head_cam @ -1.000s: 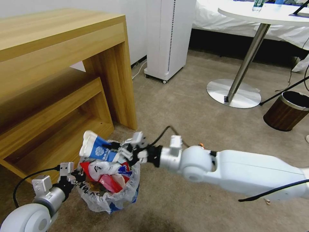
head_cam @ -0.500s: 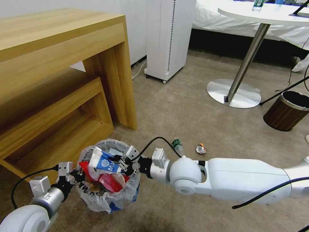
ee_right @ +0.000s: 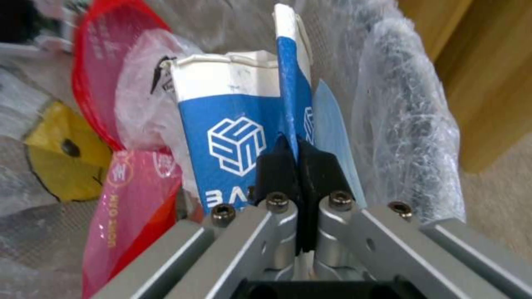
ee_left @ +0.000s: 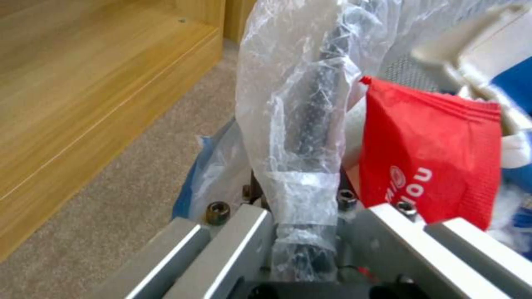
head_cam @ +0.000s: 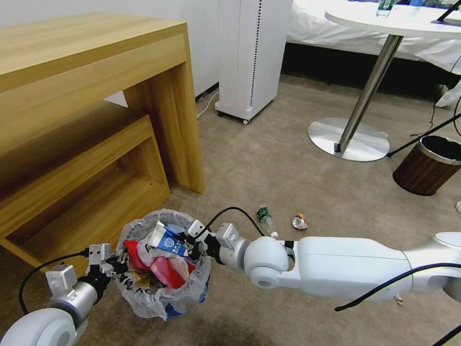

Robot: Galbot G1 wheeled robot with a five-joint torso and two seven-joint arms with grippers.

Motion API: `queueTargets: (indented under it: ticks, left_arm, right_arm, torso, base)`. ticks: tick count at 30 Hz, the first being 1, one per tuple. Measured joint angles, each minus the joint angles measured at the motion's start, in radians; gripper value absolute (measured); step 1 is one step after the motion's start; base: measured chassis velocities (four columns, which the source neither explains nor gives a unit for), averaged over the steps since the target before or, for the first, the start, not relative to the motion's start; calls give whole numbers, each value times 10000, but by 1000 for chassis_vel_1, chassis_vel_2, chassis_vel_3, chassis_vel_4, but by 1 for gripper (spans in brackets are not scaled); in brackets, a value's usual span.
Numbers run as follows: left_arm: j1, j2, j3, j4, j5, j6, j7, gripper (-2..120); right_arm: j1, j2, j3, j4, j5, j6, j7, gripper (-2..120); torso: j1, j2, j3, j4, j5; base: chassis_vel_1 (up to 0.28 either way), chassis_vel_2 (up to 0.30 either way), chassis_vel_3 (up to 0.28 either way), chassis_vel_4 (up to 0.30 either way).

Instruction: Pick up the trash bin and place the garbage on the floor into it.

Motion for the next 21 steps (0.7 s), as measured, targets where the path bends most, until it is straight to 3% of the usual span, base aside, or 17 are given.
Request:
queueTargets:
  ticks: [7,11,21]
  left_arm:
    - [27,-58,25,14,85,-70,25,1]
    - [29,-66,46,14,111,-73,41,1]
    - [128,-185,50,-103,209,-74,48,1]
  right_arm:
    - [-3,64,18,58,151,-12,165,1]
    - [-63,-77,79,206,58,277,31,21]
    - [-59,-176,114,407,-205,577,-343,52]
  torso:
    - [0,0,0,0,0]
    - [0,0,0,-1,1]
    - [0,0,0,0,1]
  base:
    - [0,0,0,0]
    - [0,0,0,0]
    - [0,0,0,0]
